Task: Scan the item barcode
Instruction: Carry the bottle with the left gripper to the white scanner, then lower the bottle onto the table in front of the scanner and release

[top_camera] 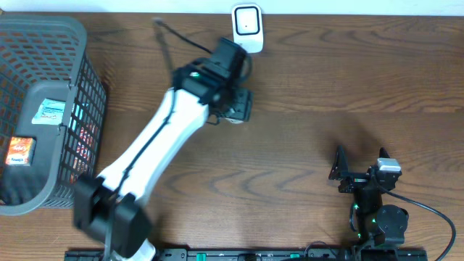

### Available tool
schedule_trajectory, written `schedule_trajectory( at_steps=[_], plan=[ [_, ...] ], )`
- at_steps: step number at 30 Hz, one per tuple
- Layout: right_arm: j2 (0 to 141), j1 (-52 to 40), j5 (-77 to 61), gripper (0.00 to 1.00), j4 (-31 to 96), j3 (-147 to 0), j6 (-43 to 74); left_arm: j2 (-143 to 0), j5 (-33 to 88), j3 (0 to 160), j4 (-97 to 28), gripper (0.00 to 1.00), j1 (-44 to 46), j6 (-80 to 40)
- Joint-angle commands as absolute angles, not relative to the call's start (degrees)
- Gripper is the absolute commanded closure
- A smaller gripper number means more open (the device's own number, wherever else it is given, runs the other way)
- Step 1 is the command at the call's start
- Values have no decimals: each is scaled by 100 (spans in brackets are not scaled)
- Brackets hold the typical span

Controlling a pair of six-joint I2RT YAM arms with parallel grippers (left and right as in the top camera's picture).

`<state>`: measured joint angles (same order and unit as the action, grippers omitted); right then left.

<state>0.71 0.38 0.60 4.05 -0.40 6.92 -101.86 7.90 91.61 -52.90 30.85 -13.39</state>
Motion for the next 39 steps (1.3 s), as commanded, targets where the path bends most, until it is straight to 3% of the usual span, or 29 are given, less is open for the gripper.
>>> schedule_trajectory(
  at_steps=[1, 11, 19, 20, 24, 32, 39],
  plan=[
    [49, -5, 32, 1, 429, -32, 635, -10700, 679, 9192, -5137, 41, 3188, -338],
    [49, -5, 32, 1, 429, -32, 635, -11758, 670, 9192, -4648, 40, 3190, 1396],
    [49, -5, 32, 1, 429, -32, 635, -11848, 419, 9192, -4571, 40, 3190, 1240],
    [49, -5, 32, 1, 429, -32, 635, -11848, 397, 9192, -4569, 29, 3190, 1236],
    [49, -5, 32, 1, 429, -32, 635, -11843, 397, 9194, -4576, 5, 3190, 1236],
    [49, -5, 34, 1, 429, -32, 635, -11483, 397, 9382, -4995, 2, 3190, 1229],
    [49, -5, 32, 1, 429, -32, 635, -10143, 331, 9959, -5336, 2, 3177, 1175]
  ],
)
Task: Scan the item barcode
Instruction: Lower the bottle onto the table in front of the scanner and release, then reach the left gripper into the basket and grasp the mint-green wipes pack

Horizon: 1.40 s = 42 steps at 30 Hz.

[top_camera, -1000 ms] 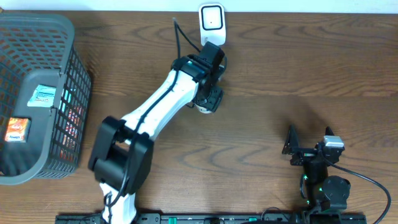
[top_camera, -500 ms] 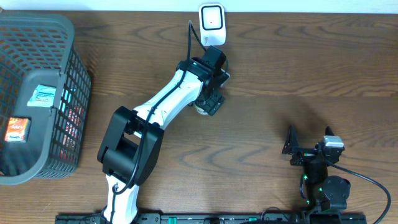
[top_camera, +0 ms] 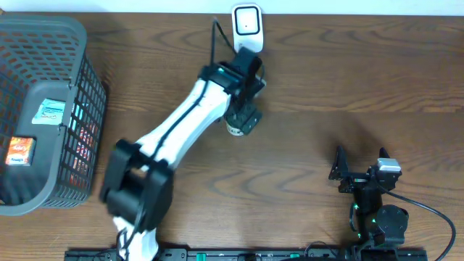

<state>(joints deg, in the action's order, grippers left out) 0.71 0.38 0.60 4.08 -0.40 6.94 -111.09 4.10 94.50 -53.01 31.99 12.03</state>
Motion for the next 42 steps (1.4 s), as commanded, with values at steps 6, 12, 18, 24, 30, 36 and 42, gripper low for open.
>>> schedule_trajectory(
  at_steps=[6, 12, 18, 24, 30, 36, 42],
  plan=[
    [49, -5, 32, 1, 429, -32, 635, -8580, 180, 10141, -5321, 2, 2766, 1170],
    [49, -5, 30, 1, 429, -32, 635, -7369, -709, 10141, -5218, 2, 917, 580],
    [49, -5, 32, 1, 429, -32, 635, -7338, -449, 10138, -5251, 2, -2108, -1247],
    [49, -5, 32, 1, 429, -32, 635, -7791, 593, 10095, -5395, 2, -3575, -2285],
    [49, -5, 32, 1, 429, -32, 635, -8283, 755, 9454, -5207, 2, -4027, -2882],
    [49, -5, 32, 1, 429, -32, 635, -8455, 888, 8206, -3999, 2, -4045, -2886],
    [49, -5, 32, 1, 429, -32, 635, -8455, 1160, 6770, -2351, 2, -4045, -3223]
  ],
)
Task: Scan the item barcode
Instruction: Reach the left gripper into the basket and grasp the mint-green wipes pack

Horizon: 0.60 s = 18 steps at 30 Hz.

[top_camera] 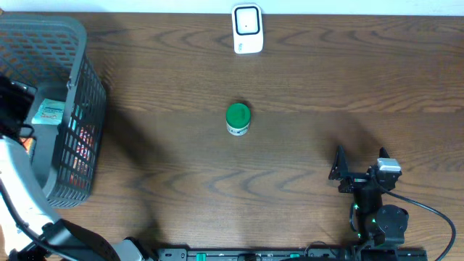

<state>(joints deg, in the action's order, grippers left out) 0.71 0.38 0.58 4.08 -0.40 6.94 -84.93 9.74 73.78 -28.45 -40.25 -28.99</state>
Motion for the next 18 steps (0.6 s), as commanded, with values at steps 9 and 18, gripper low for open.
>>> schedule_trajectory(
  at_steps=[9, 18],
  plan=[
    [49, -5, 32, 1, 429, -32, 635, -8663, 1369, 5452, -707, 2, -4045, -3938],
    [49, -5, 32, 1, 429, -32, 635, -9651, 1782, 5441, -91, 2, -4042, -4091]
  ],
)
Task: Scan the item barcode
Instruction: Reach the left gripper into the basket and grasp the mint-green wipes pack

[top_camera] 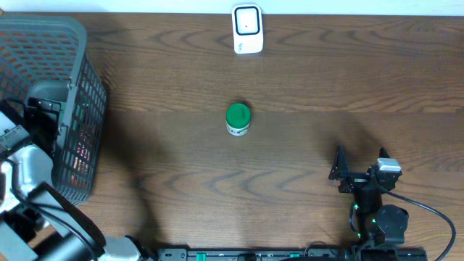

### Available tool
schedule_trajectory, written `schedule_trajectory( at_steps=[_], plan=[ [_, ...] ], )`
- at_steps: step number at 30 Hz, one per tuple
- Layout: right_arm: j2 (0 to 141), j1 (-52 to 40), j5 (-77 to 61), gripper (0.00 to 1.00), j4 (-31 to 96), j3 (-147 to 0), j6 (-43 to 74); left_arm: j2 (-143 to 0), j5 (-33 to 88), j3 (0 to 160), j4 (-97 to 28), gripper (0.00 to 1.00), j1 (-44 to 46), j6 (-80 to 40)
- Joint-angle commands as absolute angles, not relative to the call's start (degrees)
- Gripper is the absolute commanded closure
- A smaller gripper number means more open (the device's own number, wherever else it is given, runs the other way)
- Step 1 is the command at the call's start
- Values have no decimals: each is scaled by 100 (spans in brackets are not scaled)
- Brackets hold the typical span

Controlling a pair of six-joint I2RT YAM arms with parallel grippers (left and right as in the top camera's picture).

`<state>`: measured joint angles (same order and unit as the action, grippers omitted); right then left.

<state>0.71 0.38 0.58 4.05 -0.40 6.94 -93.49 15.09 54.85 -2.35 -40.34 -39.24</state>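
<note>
A small jar with a green lid [238, 118] stands alone in the middle of the table, nothing touching it. The white barcode scanner [247, 29] stands at the far edge, straight behind the jar. My left gripper [43, 116] hangs over the inside of the grey basket [80, 51] at the far left. Its jaws are too dark to read, and it hides whatever lies under it. My right gripper [338, 167] rests folded at the front right, far from the jar. Its state does not show.
The basket takes up the left end of the table, and coloured packets [85, 138] show through its mesh wall. The right arm's base and cable [435, 210] sit at the front right corner. Bare wood lies between the jar, the scanner and the right arm.
My left arm has moved further over the basket and now covers the packets that showed inside it. The jar, the scanner and the right arm have not moved.
My left gripper was on the jar just below the scanner, and at the following moment still on it, a little nearer the table's middle. Later the jar stood free there and the arm was at the basket. Now the gripper is over the basket's inside.
</note>
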Motion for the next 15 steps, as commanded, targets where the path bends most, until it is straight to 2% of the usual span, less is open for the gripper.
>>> schedule_trajectory(
  at_steps=[1, 15],
  plan=[
    [49, -5, 32, 1, 429, -32, 635, -9786, 1844, 5441, 3, 2, -4042, -4128],
    [49, -5, 32, 1, 429, -32, 635, -10315, 1949, 5443, 432, 2, -4042, -4125]
  ],
)
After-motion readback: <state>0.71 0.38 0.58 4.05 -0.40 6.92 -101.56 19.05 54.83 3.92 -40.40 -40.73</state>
